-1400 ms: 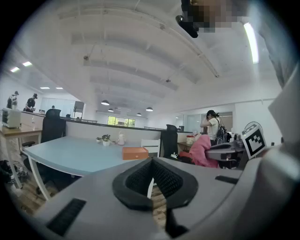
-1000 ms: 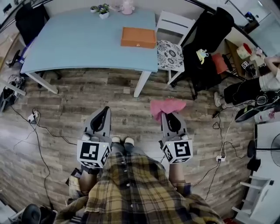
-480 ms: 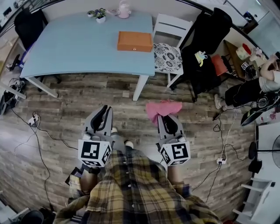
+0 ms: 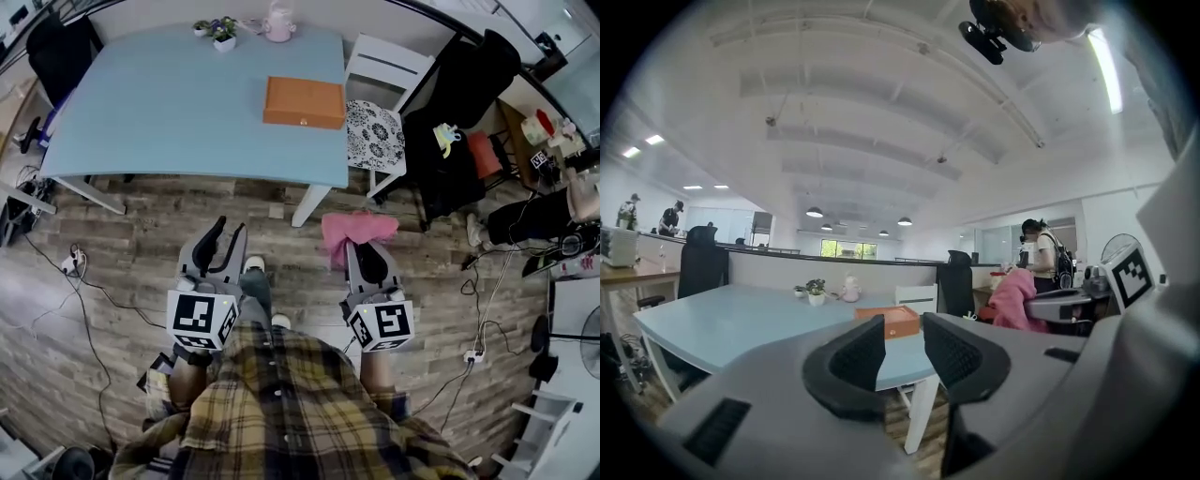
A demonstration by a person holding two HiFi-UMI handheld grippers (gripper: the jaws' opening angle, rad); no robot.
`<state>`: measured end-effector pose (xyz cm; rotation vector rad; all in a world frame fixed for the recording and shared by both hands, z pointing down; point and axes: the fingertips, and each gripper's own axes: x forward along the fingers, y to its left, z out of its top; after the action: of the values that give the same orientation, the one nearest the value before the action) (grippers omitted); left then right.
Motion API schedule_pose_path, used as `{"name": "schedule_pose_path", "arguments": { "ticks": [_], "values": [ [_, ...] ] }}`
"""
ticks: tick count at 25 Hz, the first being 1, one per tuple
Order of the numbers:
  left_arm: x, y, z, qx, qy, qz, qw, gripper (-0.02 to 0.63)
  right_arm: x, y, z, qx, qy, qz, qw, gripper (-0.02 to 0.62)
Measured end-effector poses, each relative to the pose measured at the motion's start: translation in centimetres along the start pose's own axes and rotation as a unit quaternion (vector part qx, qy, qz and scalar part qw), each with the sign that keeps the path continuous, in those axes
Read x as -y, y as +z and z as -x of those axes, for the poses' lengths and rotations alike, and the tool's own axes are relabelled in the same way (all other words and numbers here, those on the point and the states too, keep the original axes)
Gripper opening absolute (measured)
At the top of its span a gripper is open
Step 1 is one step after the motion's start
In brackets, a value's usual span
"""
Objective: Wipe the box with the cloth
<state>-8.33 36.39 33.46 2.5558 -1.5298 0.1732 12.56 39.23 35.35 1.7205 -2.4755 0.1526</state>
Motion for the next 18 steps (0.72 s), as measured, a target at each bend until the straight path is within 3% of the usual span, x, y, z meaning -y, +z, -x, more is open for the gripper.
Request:
{"name": "schedule_pose_path", "arguments": {
  "ticks": [8, 18],
  "values": [
    [-6.5, 2.4, -9.1, -0.002, -0.025, 0.003, 0.9997, 0.144, 1.7, 2.1, -9.6, -0.008, -0.012, 0.015, 1.0, 0.048],
    [-12.6, 1.9, -13.9, -0.021, -0.036, 0.02, 0.9989, 0.144, 2.0, 2.1, -16.8, -0.036, -0.036, 0.021, 0.998, 0.048]
  ]
}}
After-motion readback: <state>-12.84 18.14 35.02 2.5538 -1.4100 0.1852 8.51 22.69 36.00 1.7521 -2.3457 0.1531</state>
